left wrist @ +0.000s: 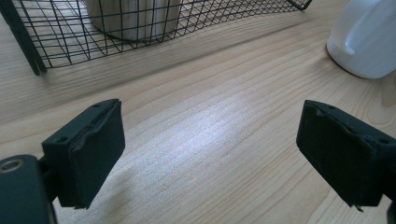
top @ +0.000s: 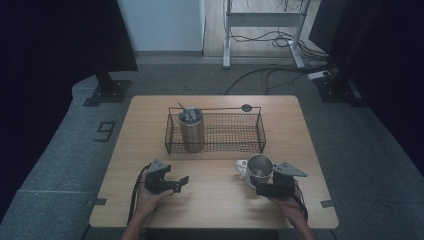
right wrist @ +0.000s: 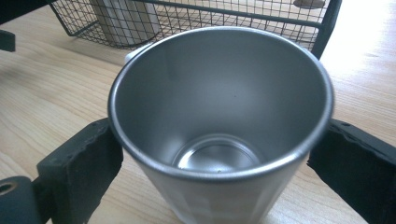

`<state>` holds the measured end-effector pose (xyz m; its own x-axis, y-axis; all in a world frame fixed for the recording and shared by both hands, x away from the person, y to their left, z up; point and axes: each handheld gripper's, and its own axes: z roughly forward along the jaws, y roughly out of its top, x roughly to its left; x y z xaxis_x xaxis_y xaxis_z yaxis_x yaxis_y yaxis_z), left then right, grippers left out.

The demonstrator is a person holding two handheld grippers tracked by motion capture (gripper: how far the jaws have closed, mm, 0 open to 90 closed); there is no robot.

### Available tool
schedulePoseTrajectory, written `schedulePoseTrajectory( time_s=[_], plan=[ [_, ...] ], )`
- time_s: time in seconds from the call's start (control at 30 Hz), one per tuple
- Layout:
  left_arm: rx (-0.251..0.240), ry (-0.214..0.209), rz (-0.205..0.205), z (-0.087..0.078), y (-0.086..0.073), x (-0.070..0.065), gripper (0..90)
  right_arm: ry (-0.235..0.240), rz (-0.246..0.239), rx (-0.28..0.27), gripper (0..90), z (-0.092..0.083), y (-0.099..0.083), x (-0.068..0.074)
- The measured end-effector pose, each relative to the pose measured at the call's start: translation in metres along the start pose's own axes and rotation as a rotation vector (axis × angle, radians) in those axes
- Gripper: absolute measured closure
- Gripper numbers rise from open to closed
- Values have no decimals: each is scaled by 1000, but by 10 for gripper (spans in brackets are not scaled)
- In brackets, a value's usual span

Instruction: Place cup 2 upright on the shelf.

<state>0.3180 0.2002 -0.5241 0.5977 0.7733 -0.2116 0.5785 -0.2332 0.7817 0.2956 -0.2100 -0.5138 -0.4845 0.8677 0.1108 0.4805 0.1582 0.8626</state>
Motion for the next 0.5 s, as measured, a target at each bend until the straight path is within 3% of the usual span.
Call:
schedulePoseTrajectory(
  time_s=[0.27, 0.5],
  plan=[
    [-5, -1, -3, -1, 0, 0, 82, -11, -12, 11, 23, 13, 3, 3],
    [-4, 0, -2, -1, 0, 0, 82, -12, -4, 10, 51, 14, 2, 1]
  ],
)
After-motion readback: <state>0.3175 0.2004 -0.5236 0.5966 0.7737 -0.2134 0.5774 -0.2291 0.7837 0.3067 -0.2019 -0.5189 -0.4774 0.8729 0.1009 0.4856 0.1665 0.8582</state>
